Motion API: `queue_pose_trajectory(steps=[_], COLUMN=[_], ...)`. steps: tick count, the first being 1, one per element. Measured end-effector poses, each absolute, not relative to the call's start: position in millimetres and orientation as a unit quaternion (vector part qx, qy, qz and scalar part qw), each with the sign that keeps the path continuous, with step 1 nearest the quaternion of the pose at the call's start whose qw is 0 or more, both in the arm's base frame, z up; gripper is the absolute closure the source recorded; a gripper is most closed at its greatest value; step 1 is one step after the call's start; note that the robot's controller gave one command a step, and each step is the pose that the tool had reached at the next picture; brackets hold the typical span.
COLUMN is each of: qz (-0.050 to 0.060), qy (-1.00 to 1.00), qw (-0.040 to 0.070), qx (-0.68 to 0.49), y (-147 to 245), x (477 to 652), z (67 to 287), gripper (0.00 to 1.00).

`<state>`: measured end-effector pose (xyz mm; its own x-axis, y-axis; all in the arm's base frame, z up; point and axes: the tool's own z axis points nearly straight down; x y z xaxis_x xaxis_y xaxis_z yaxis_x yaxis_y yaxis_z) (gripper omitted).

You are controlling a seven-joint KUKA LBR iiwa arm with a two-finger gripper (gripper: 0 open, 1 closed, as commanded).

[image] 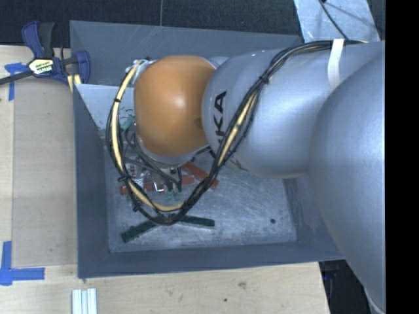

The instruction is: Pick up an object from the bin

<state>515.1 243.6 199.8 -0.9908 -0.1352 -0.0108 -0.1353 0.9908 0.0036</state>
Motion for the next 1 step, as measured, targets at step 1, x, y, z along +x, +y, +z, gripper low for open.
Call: queue_pose_trajectory(steps=[1], qz=[0.0], qy=[0.953], qw=[0.005], qx=[-0.303], y=[234.1], x=[533.4], z=[278.0], gripper=[1.0])
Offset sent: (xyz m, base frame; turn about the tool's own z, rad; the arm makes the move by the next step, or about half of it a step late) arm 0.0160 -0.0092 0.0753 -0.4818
